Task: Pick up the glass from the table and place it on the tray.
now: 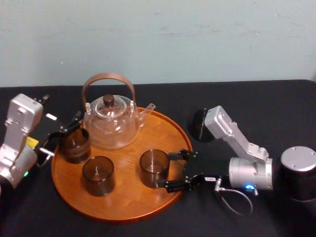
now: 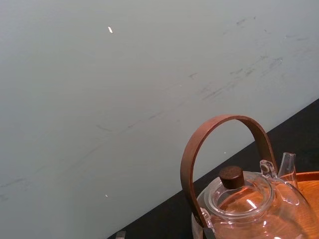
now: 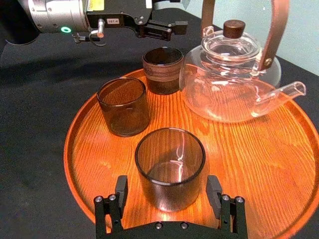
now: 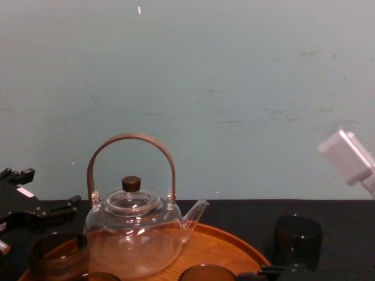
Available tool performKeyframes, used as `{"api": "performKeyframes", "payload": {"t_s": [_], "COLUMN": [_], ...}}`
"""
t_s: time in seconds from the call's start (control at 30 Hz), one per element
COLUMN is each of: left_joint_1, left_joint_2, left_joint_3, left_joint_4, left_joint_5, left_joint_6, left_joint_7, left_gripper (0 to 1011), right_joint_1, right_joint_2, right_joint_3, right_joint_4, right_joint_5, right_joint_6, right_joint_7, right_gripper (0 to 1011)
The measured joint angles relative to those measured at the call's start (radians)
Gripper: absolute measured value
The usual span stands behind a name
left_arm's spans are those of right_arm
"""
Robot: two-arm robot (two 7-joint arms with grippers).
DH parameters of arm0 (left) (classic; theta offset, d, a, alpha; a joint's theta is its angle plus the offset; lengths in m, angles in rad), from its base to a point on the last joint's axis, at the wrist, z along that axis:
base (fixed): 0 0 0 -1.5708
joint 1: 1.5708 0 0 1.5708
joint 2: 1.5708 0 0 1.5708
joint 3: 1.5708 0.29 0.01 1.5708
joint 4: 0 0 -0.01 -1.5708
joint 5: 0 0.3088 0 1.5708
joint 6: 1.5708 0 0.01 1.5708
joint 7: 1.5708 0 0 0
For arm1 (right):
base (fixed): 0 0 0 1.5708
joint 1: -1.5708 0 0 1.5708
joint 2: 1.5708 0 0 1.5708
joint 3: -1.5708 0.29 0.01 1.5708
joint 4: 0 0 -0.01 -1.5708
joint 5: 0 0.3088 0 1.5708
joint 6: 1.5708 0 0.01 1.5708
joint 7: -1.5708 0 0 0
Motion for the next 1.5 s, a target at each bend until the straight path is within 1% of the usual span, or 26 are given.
{"api": "performKeyframes", "payload": {"t_s": [0.07,0.1,0.13,0.2,0.4,0.5,0.53,0.67,0.83,0.93,0.97,1.03,1.07,1.17,1.2,1.3,1.5], "left_joint_1": [0.0,0.0,0.0,0.0,0.0,0.0,0.0,0.0,0.0,0.0,0.0,0.0,0.0,0.0,0.0,0.0,0.0], "left_joint_2": [0.0,0.0,0.0,0.0,0.0,0.0,0.0,0.0,0.0,0.0,0.0,0.0,0.0,0.0,0.0,0.0,0.0], "left_joint_3": [0.0,0.0,0.0,0.0,0.0,0.0,0.0,0.0,0.0,0.0,0.0,0.0,0.0,0.0,0.0,0.0,0.0], "left_joint_4": [0.0,0.0,0.0,0.0,0.0,0.0,0.0,0.0,0.0,0.0,0.0,0.0,0.0,0.0,0.0,0.0,0.0], "left_joint_5": [0.0,0.0,0.0,0.0,0.0,0.0,0.0,0.0,0.0,0.0,0.0,0.0,0.0,0.0,0.0,0.0,0.0], "left_joint_6": [0.0,0.0,0.0,0.0,0.0,0.0,0.0,0.0,0.0,0.0,0.0,0.0,0.0,0.0,0.0,0.0,0.0], "left_joint_7": [0.0,0.0,0.0,0.0,0.0,0.0,0.0,0.0,0.0,0.0,0.0,0.0,0.0,0.0,0.0,0.0,0.0], "left_gripper": [1002,1001,1001,1001,1001,1001,1001,1001,1001,1001,1001,1002,1001,1001,1002,1001,1002], "right_joint_1": [-0.013,-0.013,-0.023,-0.032,-0.081,-0.097,-0.107,-0.131,-0.16,-0.18,-0.188,-0.196,-0.202,-0.207,-0.209,-0.209,-0.196], "right_joint_2": [0.02,0.02,0.034,0.049,0.123,0.144,0.157,0.179,0.191,0.194,0.194,0.194,0.192,0.188,0.184,0.175,0.155], "right_joint_3": [0.008,0.008,0.014,0.019,0.054,0.067,0.077,0.1,0.135,0.161,0.174,0.186,0.198,0.212,0.222,0.237,0.253], "right_joint_4": [-0.018,-0.018,-0.033,-0.048,-0.118,-0.138,-0.15,-0.17,-0.185,-0.194,-0.197,-0.199,-0.199,-0.198,-0.194,-0.181,-0.15], "right_joint_5": [0.012,0.012,0.021,0.03,0.072,0.088,0.098,0.123,0.152,0.166,0.17,0.172,0.172,0.172,0.171,0.163,0.141], "right_joint_6": [0.005,0.005,0.006,0.006,-0.008,-0.015,-0.021,-0.041,-0.058,-0.057,-0.051,-0.041,-0.03,-0.012,-0.001,0.018,0.054], "right_joint_7": [0.0,0.0,0.0,0.001,0.007,0.006,0.005,-0.002,-0.035,-0.075,-0.102,-0.127,-0.155,-0.189,-0.212,-0.243,-0.283], "right_gripper": [1003,1003,1002,1002,1002,1002,1002,1003,1002,1002,1002,1003,1003,1003,1002,1003,1002]}}
